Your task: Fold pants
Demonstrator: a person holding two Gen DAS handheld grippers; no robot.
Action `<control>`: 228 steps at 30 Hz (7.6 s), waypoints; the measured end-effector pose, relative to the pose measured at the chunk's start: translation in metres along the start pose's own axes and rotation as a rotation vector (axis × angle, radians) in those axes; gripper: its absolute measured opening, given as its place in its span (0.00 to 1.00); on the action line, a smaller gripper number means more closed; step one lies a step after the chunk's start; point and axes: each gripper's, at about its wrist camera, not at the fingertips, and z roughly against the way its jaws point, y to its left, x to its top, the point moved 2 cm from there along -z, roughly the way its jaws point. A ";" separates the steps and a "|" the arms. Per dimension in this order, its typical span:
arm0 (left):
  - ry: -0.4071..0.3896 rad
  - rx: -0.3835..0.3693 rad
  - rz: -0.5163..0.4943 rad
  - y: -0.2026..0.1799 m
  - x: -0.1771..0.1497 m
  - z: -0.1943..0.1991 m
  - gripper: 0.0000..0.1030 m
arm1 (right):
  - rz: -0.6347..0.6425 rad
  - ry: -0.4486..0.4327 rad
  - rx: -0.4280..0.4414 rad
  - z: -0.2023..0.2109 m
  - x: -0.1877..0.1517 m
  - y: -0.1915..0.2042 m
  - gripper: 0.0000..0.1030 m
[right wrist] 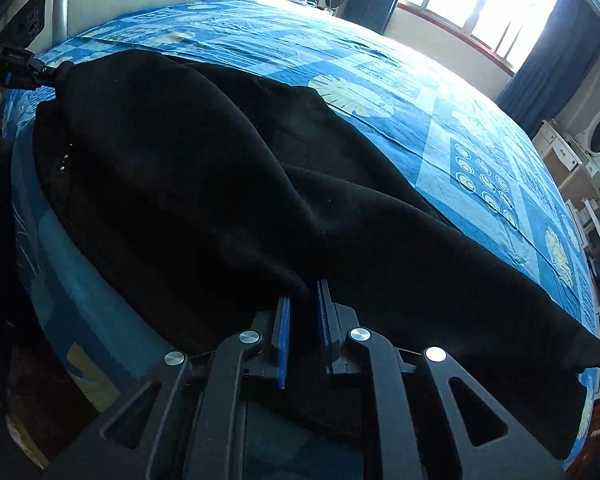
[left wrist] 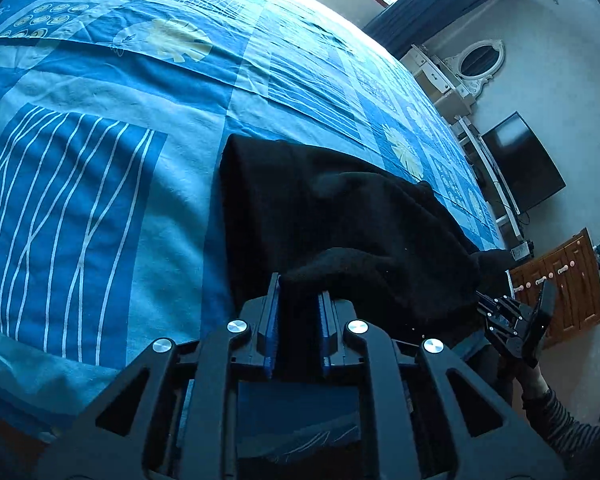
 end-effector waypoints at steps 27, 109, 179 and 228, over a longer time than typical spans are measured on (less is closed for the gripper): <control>-0.069 -0.033 0.258 -0.023 -0.035 -0.015 0.53 | -1.054 -0.028 0.689 -0.018 -0.020 -0.029 0.59; -0.098 0.313 0.038 -0.074 -0.003 -0.060 0.78 | -1.727 -0.359 -0.120 0.092 -0.340 -0.344 0.00; -0.104 0.374 -0.026 -0.088 -0.012 -0.057 0.92 | -1.205 -0.150 0.256 0.072 -0.223 -0.409 0.18; -0.068 0.398 -0.065 -0.092 -0.018 -0.059 0.92 | -0.648 0.060 0.478 -0.031 0.035 -0.052 0.53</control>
